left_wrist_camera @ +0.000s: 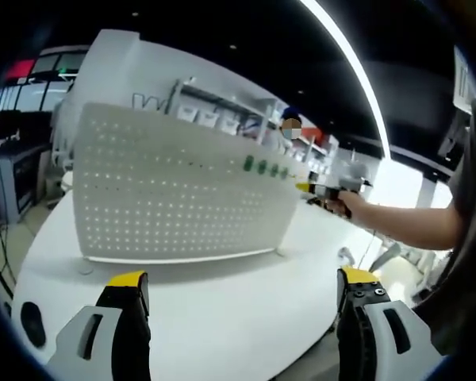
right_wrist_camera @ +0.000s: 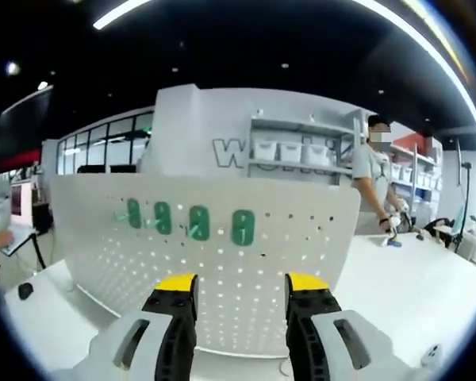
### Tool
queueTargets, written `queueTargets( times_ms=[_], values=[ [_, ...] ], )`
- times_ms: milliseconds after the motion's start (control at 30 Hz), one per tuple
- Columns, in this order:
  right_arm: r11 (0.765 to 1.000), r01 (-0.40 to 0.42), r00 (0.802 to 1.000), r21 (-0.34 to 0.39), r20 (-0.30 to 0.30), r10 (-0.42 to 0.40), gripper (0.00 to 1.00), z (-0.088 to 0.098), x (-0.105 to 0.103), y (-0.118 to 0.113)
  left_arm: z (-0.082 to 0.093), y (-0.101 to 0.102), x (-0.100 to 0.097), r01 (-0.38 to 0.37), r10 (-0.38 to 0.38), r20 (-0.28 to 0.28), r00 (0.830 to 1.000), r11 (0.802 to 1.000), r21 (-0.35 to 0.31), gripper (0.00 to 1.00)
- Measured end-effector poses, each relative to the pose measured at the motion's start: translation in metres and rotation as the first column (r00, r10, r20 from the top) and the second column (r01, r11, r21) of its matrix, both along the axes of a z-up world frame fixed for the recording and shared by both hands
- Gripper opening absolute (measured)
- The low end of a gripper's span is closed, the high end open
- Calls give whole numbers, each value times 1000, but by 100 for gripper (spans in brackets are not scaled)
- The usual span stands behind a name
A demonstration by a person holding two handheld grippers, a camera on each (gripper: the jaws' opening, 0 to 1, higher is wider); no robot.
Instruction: Insert the hook assembly into the mounting plate slot until the hook locks in place.
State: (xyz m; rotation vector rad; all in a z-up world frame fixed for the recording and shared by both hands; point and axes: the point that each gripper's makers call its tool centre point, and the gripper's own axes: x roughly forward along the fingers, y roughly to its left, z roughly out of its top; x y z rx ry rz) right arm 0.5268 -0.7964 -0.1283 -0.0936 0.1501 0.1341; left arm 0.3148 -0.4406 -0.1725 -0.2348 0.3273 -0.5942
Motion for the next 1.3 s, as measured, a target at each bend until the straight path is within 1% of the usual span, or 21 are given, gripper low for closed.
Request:
queueTargets(
  times_ms=[67,100,200,233,267,300,333,400,433,500,533,567,600,667,800,933,1033,1233,1267,1300],
  values=[
    [1000,-6,1000,2,-14,6,48,-8,-11,0,0,0,-1,5,-5,2,1000,1000,7,100],
    [1000,-9,1000,16,-17,9,49,-12,-19,0,0,0,-1,8,-8,1,1000,1000,13,100],
    [998,-5,999,61,-36,7,58,-23,-36,3,0,2,-1,7,-7,3,1000,1000,18,100],
    [998,-9,998,60,-58,13,61,-30,-44,6,1,2,-2,5,-5,5,1000,1000,19,100],
    [999,1,996,39,-95,3,64,-38,-51,5,2,2,-2,5,-5,7,1000,1000,21,100],
    [1000,8,993,25,-115,-5,66,-43,-57,5,2,2,-2,6,-6,8,1000,1000,25,100],
    [999,7,995,32,-105,-3,67,-46,-63,7,1,2,-3,7,-7,9,1000,999,32,100],
    [999,14,992,46,-124,-8,68,-54,-76,8,1,1,-4,9,-10,7,1000,999,35,100],
    [999,14,992,48,-127,-8,69,-56,-78,8,1,1,-4,9,-10,7,1000,999,36,100],
    [996,25,989,89,-145,-11,72,-64,-88,9,0,0,-5,12,-12,5,1000,999,38,100],
    [991,4,990,133,-144,15,76,-66,-94,17,-1,0,-6,14,-14,4,1000,999,40,100],
    [989,-15,988,147,-152,37,80,-69,-97,23,-1,-1,-6,15,-15,3,1000,999,41,100],
    [989,-20,985,146,-167,45,83,-74,-102,26,-1,-1,-6,16,-16,2,1000,999,42,100],
    [989,-43,982,138,-177,68,86,-78,-109,33,0,-1,-7,18,-18,2,1000,999,44,100],
    [986,-64,978,156,-185,93,91,-80,-121,44,0,-1,-7,19,-20,2,1000,999,50,100],
    [983,-79,977,164,-183,109,92,-81,-132,52,0,-2,-6,21,-21,2,1000,999,49,100],
    [978,-84,975,189,-186,120,94,-83,-138,58,-1,-4,-7,25,-25,1,1000,998,52,100],
    [973,-123,965,196,-206,163,96,-93,-155,71,-3,-4,-9,29,-29,-3,1000,998,54,100],
    [969,-122,963,213,-211,168,97,-94,-158,73,-4,-4,-10,30,-30,-5,1000,998,56,100],
    [963,-129,964,235,-199,178,97,-93,-161,77,-4,-4,-10,30,-29,-7,1000,998,57,100]
  ],
)
